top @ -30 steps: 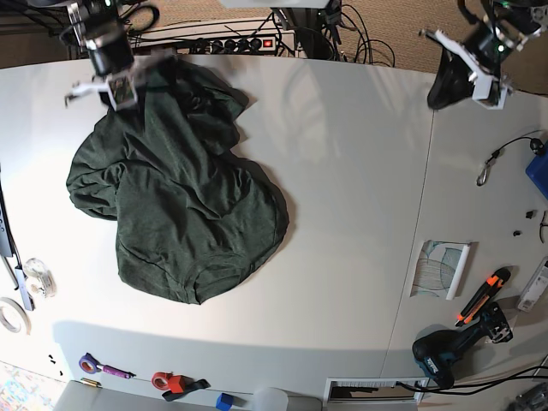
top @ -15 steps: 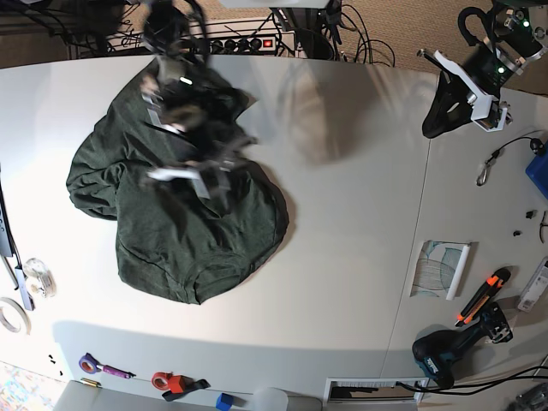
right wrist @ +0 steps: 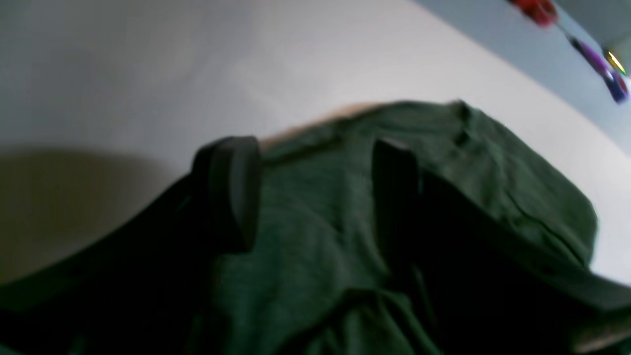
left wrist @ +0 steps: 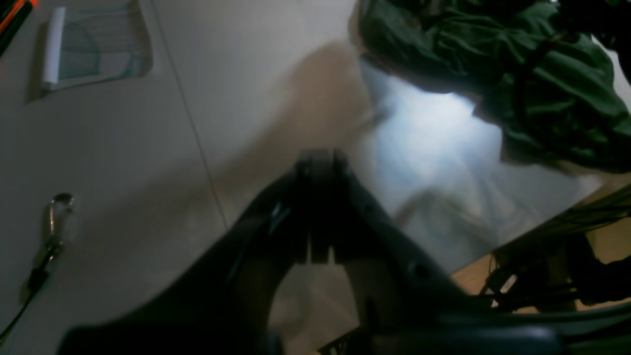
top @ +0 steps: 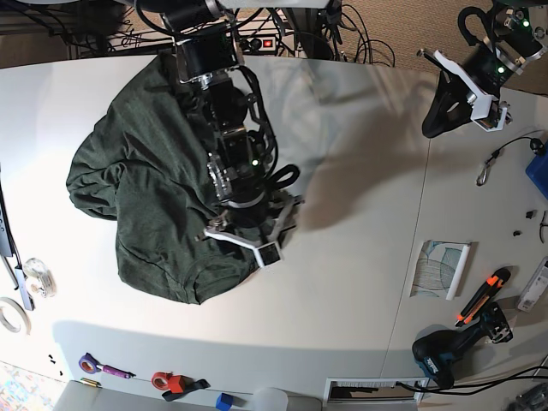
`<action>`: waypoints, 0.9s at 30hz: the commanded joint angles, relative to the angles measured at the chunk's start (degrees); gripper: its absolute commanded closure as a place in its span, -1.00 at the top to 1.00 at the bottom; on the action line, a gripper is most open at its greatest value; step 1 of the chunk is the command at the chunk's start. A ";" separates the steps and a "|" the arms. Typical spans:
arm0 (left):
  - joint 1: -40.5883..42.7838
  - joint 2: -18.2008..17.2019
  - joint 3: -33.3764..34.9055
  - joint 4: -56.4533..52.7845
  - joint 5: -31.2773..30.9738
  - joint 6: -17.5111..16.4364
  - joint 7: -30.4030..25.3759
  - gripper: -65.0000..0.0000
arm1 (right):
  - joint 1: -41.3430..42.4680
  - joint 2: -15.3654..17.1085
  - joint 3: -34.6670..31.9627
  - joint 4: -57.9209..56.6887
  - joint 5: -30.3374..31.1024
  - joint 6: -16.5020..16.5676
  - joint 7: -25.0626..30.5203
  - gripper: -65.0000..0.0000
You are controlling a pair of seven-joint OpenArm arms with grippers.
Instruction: Layout the t-shirt on the table in an organized manner, then fold the t-shirt properly
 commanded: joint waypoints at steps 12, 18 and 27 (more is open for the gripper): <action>-0.63 -0.61 -0.35 0.74 -1.01 -1.27 -1.49 -1.00 | 3.39 -0.55 -0.02 -11.56 2.67 -0.31 1.36 0.08; -0.63 -0.61 -0.35 0.74 -1.01 -1.27 -1.51 -1.00 | 3.41 -0.50 -0.02 -11.61 2.64 -2.12 -0.57 -0.34; -1.14 -0.61 -0.35 0.74 -1.03 -1.27 -1.49 -1.00 | 4.02 -0.50 -0.17 -8.87 -2.49 -2.19 0.72 -1.00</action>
